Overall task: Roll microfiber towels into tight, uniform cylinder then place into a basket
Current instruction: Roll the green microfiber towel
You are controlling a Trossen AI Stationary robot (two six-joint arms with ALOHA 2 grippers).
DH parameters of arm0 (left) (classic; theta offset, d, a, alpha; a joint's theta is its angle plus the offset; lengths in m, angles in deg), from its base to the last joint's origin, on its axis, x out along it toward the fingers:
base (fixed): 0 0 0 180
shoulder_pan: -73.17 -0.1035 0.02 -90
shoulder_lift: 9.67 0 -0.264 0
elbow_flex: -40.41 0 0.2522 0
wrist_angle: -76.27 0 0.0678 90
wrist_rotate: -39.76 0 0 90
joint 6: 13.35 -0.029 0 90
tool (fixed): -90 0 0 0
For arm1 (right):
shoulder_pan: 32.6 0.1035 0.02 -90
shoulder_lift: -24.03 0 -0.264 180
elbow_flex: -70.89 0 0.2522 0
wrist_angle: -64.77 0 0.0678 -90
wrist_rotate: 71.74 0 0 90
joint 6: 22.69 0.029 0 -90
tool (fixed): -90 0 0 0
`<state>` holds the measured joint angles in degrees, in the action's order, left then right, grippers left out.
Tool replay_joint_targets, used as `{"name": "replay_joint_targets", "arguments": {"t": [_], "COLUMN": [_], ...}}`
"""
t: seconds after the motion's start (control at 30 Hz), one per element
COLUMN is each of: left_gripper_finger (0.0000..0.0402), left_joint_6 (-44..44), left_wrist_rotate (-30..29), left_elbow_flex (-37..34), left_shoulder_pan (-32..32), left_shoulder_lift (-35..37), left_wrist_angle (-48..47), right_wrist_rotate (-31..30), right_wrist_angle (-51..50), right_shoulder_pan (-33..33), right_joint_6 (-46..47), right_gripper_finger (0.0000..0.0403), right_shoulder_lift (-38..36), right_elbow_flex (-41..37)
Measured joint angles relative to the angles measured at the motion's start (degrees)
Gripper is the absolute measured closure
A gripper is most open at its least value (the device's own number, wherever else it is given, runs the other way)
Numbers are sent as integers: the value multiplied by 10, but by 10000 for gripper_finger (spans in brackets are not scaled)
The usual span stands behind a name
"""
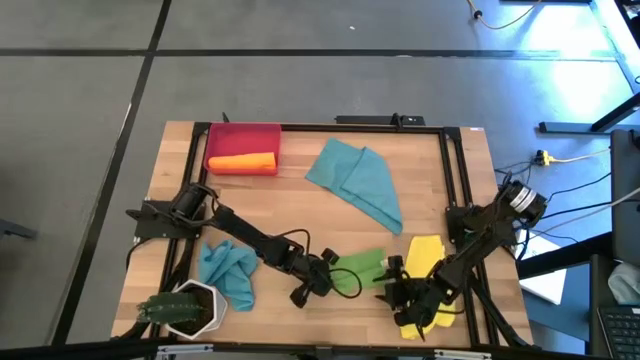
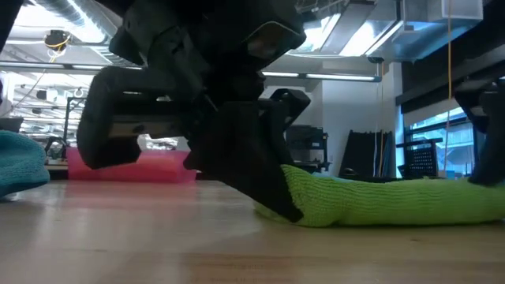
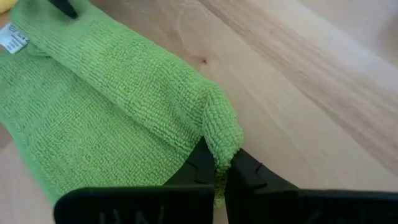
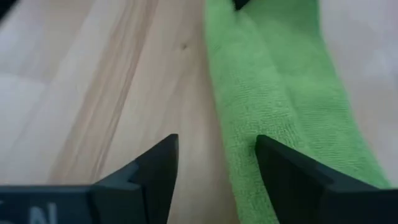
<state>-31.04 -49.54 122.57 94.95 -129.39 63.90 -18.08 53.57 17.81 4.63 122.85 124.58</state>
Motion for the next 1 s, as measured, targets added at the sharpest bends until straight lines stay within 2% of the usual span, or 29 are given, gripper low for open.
{"name": "replay_joint_targets", "arguments": {"t": [0.17,0.4,0.67,0.83,1.0], "left_gripper_finger": [401,401,401,401,401], "left_joint_6": [39,93,141,172,196], "left_wrist_rotate": [11,10,19,36,36], "left_elbow_flex": [-51,-197,-293,-341,-356], "left_shoulder_pan": [4,23,24,19,23], "left_shoulder_lift": [13,64,81,80,80], "left_wrist_angle": [59,257,400,499,527], "right_wrist_rotate": [-47,-116,-88,-86,-120], "right_wrist_angle": [7,9,24,61,88], "right_shoulder_pan": [10,18,-1,-12,-28], "right_joint_6": [-31,-115,-132,-181,-212], "right_gripper_finger": [181,180,180,180,180], "right_shoulder_lift": [30,32,38,68,91], "right_elbow_flex": [11,39,47,47,47]}}
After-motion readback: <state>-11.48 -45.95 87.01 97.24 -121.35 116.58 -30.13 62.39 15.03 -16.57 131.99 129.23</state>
